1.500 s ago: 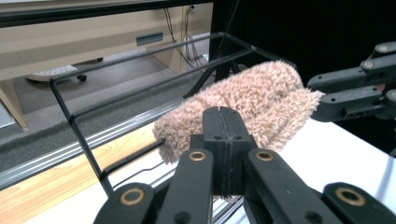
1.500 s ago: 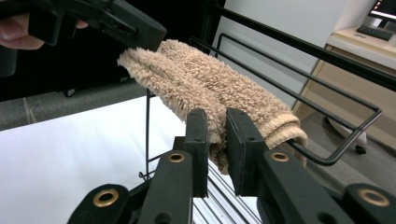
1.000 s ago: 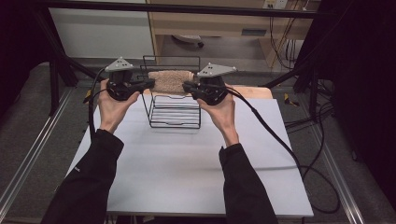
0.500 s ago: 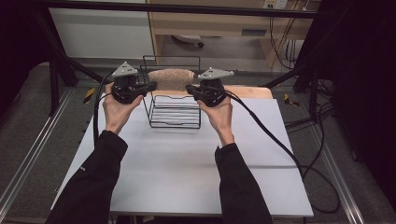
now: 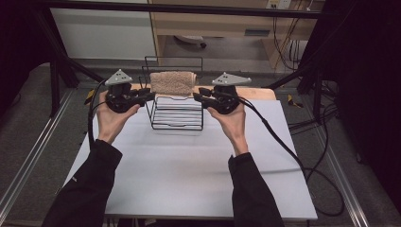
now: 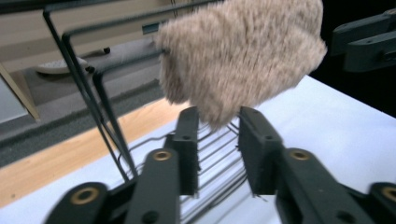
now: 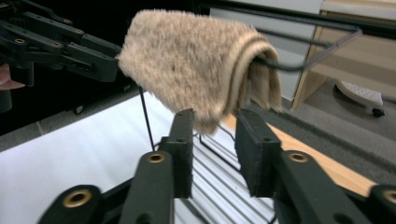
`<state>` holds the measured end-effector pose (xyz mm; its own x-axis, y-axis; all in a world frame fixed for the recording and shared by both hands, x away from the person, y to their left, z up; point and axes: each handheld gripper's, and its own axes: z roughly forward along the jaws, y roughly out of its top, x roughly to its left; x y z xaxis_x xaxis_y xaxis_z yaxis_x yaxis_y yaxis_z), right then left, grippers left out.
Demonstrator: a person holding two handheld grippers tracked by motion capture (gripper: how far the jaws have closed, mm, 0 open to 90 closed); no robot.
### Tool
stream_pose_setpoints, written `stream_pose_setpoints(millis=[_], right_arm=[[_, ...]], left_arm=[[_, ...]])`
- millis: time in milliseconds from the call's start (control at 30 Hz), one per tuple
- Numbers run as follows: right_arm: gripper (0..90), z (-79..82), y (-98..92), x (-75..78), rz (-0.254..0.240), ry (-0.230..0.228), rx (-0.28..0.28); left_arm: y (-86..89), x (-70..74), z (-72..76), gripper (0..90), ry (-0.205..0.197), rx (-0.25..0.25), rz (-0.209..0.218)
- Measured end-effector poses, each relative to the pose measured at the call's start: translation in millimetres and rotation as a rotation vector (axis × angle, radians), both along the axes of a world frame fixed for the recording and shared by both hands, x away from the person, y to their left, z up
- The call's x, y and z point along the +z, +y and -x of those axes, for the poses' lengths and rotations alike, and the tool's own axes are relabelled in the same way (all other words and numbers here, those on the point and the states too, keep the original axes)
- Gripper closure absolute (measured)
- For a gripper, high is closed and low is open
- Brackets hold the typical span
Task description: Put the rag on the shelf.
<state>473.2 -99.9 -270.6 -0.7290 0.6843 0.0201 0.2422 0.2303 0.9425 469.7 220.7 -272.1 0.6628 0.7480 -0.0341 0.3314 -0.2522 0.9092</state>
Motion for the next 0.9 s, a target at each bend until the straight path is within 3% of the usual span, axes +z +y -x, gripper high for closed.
stream_pose_setpoints(millis=[267,700,900], right_arm=[[45.2,15.7,-27.0,-15.1,-0.014,0.047,-0.015],[14.1,38.4,-76.3,-56.6,-0.011,0.124,-0.075],[7.3,46.5,-97.1,-80.0,-0.022,0.183,-0.091]], left_arm=[[10.8,-25.5,17.9,50.6,0.029,-0.006,-0.024],[17.5,-72.5,48.3,26.9,0.049,-0.034,-0.045],[19.8,-93.6,57.7,13.8,0.063,-0.024,-0.065]])
